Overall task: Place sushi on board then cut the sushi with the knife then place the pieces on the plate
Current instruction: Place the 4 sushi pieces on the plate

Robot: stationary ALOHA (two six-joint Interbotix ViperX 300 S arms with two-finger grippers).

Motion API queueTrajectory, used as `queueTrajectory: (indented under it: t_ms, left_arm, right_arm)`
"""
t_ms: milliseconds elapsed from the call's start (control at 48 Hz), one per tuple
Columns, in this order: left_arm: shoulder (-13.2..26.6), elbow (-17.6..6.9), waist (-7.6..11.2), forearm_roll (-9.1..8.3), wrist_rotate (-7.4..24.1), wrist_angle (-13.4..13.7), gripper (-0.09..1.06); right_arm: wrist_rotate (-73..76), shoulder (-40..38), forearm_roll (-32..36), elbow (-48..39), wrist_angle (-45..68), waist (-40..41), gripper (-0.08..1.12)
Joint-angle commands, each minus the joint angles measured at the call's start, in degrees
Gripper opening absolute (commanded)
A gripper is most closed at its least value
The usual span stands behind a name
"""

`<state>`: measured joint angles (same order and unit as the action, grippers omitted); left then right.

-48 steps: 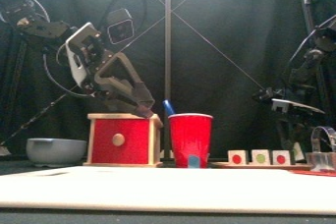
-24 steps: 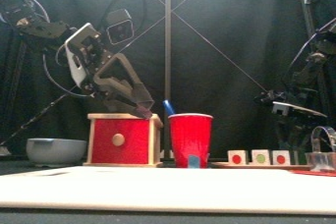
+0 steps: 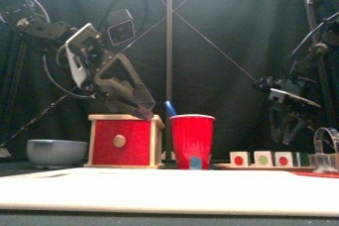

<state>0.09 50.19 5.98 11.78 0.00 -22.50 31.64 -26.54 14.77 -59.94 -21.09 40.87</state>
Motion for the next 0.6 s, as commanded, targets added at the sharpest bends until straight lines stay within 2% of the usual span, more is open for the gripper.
queueTrajectory:
  t_ms: [21, 271, 604]
  left_arm:
    - [-0.35, -0.62, 0.09, 0.0, 0.09, -0.26, 0.82]
    - [-0.35, -0.62, -0.35, 0.0, 0.18, 0.7, 0.82]
    - [-0.35, -0.53, -0.53, 0.0, 0.18, 2.02, 0.82]
  right_arm:
    - [0.18, -3.78, 1.23, 2.37, 0.53, -2.72, 0.84]
    - [0.09, -6.86, 1.49, 2.9, 2.9, -12.39, 0.84]
    - [-0.26, -5.54, 2.2, 2.81, 12.57, -23.55, 0.84]
